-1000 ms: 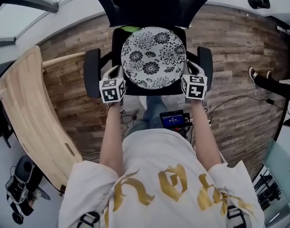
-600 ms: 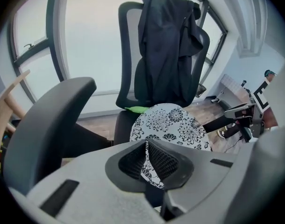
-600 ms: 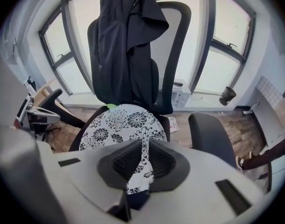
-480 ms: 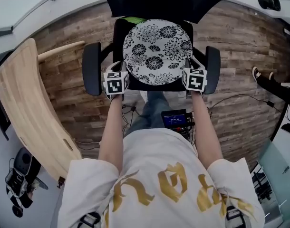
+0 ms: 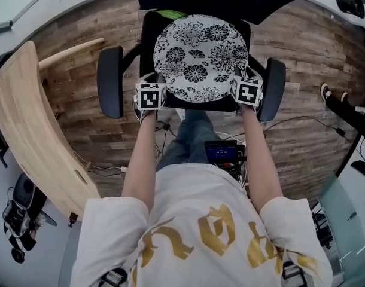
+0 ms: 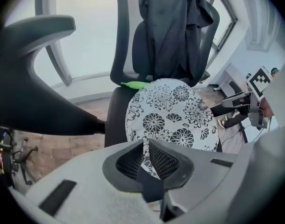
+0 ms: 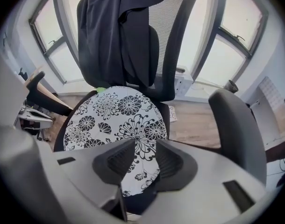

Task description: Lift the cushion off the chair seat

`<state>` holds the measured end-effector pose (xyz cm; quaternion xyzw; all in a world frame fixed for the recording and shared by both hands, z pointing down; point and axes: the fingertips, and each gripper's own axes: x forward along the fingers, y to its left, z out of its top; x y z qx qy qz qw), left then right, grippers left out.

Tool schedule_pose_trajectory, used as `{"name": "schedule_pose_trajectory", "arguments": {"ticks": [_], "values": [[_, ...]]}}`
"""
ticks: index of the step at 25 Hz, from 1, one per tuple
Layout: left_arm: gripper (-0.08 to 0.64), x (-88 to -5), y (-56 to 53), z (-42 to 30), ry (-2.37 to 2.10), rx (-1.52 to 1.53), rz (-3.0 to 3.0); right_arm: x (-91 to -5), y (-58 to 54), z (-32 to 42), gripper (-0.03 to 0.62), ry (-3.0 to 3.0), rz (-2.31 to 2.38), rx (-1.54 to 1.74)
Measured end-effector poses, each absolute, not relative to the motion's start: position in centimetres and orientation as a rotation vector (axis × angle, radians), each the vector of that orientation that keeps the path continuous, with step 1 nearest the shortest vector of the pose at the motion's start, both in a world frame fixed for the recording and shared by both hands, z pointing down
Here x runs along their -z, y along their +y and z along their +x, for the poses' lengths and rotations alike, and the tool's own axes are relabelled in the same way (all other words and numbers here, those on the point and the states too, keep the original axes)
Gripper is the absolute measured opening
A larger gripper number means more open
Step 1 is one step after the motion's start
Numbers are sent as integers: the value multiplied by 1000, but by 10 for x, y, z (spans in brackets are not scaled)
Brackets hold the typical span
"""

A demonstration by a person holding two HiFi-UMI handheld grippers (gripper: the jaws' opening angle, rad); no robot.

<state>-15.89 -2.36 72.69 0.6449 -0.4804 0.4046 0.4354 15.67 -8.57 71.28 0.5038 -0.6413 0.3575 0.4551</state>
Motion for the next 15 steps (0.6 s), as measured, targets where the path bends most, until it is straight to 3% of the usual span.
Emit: {"name": "schedule_pose_trajectory", "arguments": {"ticks": [8, 15], "values": [[21, -759, -14, -167, -1172, -1035, 1499, -745, -96, 164, 121, -1537, 1221, -876], [87, -781, -7, -169, -1142, -1064, 1439, -770, -103, 177, 132, -1483, 1243, -888]]}}
